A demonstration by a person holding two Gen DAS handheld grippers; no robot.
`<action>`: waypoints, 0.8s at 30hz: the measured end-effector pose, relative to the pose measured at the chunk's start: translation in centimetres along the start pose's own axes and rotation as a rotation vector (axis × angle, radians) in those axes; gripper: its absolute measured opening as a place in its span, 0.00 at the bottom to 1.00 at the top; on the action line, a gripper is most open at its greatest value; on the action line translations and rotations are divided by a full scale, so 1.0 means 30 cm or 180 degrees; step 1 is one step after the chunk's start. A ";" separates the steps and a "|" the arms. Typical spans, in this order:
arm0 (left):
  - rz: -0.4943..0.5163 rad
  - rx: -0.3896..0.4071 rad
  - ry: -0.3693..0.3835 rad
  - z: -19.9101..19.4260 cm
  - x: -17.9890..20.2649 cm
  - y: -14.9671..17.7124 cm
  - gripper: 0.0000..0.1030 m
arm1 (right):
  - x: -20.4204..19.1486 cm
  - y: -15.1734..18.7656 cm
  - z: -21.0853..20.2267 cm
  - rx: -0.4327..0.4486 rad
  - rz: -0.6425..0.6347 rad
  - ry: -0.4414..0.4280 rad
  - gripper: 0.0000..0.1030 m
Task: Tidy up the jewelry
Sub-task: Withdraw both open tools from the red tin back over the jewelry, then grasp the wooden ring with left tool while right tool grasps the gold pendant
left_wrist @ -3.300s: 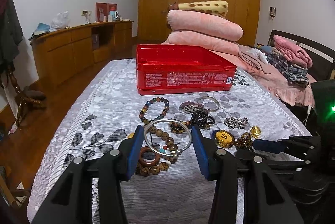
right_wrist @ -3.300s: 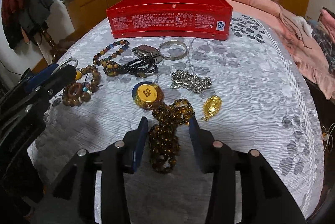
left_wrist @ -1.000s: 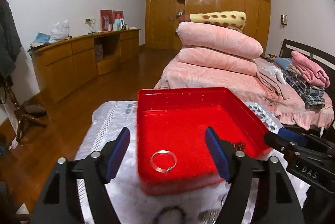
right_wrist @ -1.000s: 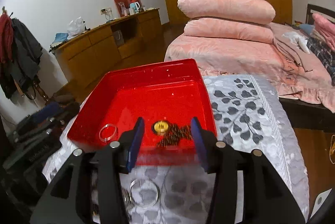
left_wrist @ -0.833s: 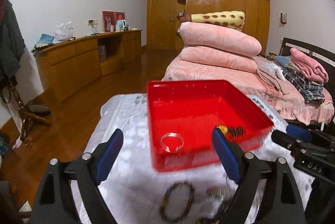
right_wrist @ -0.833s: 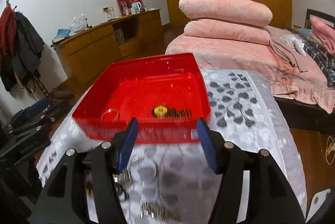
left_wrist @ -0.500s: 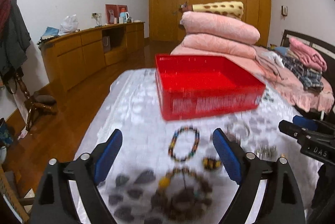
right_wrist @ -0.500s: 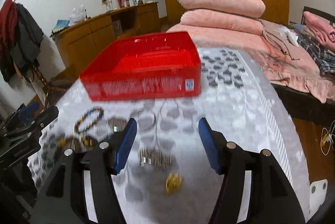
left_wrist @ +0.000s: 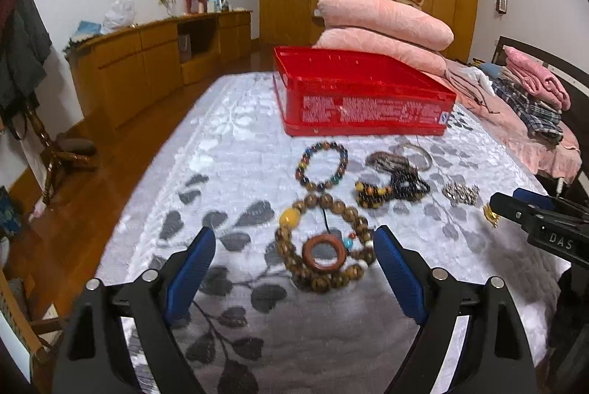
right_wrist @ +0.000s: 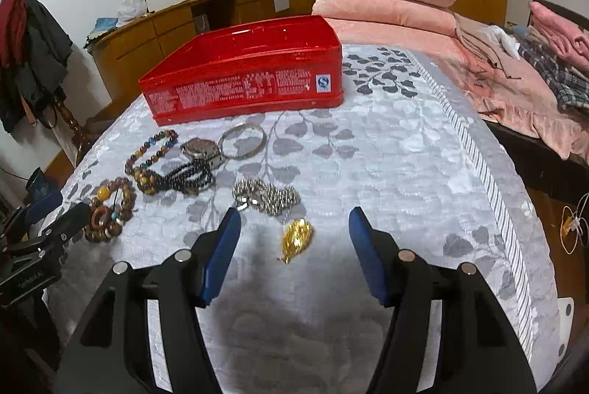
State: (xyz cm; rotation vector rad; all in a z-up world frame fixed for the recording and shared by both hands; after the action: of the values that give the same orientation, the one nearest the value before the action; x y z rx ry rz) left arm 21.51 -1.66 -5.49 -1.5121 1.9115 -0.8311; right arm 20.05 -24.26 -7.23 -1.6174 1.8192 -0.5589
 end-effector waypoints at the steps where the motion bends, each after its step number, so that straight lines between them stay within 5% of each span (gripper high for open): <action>1: -0.0008 -0.0024 0.0019 0.003 0.000 0.007 0.82 | 0.003 0.006 0.000 -0.0011 0.0010 -0.0001 0.58; 9: -0.0137 -0.0105 0.0135 0.021 -0.008 0.033 0.62 | 0.013 0.016 0.006 -0.0061 0.0020 0.0008 0.58; 24: 0.0041 -0.0102 0.0292 0.055 0.065 -0.013 0.39 | 0.011 0.024 0.025 -0.0162 0.0025 -0.0025 0.58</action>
State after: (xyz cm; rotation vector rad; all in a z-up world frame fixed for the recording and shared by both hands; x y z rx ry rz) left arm 22.57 -3.85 -6.37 -1.5026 2.0074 -0.8819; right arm 20.05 -24.41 -8.32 -1.6428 1.8470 -0.5060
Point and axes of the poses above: each gripper's, at about its wrist camera, not at the fingertips, and z roughly the way its jaws point, x to its right, y to its underside, the point moved 9 cm from there along z, roughly the way its jaws point, and after that the axes turned 7 degrees about z, right-handed, at the moved point
